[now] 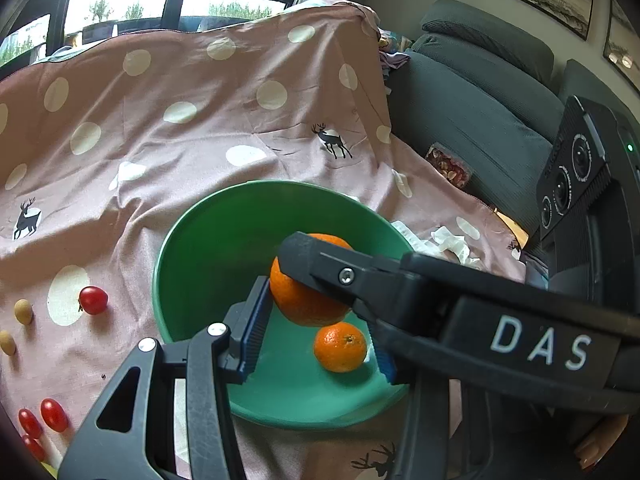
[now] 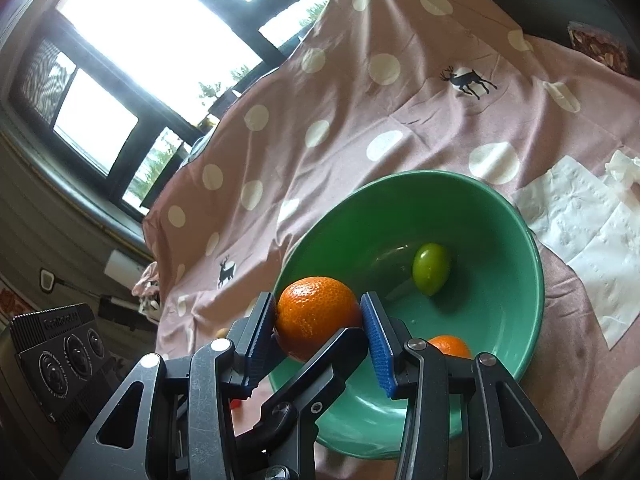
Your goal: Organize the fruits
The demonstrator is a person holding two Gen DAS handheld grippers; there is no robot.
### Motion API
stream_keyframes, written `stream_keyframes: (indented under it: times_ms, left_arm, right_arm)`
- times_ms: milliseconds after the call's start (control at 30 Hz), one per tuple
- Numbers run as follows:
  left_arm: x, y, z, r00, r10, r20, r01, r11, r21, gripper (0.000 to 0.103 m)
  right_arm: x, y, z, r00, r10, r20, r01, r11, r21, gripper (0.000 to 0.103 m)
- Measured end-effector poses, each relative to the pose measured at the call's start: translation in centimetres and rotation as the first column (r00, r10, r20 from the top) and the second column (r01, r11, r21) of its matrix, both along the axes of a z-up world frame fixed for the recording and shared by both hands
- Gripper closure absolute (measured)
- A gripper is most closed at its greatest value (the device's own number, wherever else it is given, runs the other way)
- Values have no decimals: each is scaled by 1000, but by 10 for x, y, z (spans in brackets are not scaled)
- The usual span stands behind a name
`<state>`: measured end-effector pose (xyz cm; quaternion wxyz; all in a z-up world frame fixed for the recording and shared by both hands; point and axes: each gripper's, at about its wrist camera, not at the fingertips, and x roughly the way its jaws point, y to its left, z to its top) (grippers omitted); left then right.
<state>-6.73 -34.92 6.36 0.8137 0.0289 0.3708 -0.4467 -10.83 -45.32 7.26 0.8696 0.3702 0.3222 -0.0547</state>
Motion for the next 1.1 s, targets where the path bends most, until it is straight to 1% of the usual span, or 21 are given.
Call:
stream_keyframes:
  times_ms: [233,667,1100]
  left_arm:
    - [2,-13,-6,1000,-23,-19,23,1000,1,58]
    - [4,-23,-15,997,-46,-54,46,999,-3,58]
    - [7,-26,-22,994,-61,-92,59,998,-25,58]
  right_arm:
    - [-3,-12,-5,999,-32,-19,32,999,5,56]
    - [-5,-19,-12,997,-64,-53,64,998,8,56]
    - [-4,-20,-14,991,-94,-94,92,995,-24,56]
